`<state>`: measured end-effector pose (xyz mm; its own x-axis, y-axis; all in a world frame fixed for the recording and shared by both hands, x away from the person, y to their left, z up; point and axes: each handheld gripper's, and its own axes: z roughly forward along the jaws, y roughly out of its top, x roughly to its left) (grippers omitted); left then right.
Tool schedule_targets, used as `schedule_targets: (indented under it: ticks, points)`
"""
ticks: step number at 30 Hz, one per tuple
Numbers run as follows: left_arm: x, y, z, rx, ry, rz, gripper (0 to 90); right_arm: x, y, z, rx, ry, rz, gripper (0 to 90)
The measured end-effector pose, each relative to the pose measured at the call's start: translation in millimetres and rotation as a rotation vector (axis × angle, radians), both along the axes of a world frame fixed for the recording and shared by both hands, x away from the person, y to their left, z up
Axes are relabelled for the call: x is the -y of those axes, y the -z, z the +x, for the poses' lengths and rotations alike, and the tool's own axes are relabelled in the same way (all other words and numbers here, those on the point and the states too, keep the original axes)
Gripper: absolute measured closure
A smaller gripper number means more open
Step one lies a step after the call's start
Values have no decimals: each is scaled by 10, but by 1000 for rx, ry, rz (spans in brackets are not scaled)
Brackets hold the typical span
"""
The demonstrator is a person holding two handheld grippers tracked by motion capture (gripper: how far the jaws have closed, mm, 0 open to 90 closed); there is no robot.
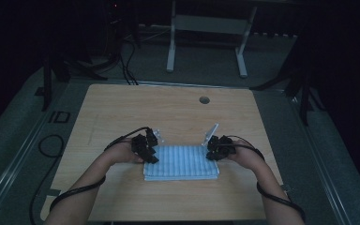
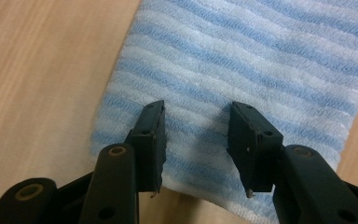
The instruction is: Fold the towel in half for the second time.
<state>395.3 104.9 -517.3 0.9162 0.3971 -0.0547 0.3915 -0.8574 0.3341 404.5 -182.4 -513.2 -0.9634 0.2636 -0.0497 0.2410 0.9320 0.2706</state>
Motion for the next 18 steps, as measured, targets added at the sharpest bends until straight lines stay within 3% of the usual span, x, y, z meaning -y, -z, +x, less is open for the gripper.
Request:
schedule_targets:
  ticks: [5, 12, 16, 18]
  points:
    - [16, -9, 128, -9, -15, 17, 568, -42, -6, 161, -14, 15, -13, 833]
    - [2, -16, 149, -15, -21, 2, 554, -21, -22, 204, -27, 28, 3, 805]
    - [-36, -97, 107, -7, -40, -32, 483, -3, -94, 170, -11, 22, 17, 765]
    - [-68, -148, 87, 11, -65, -66, 443, 25, -170, 146, 16, 30, 59, 728]
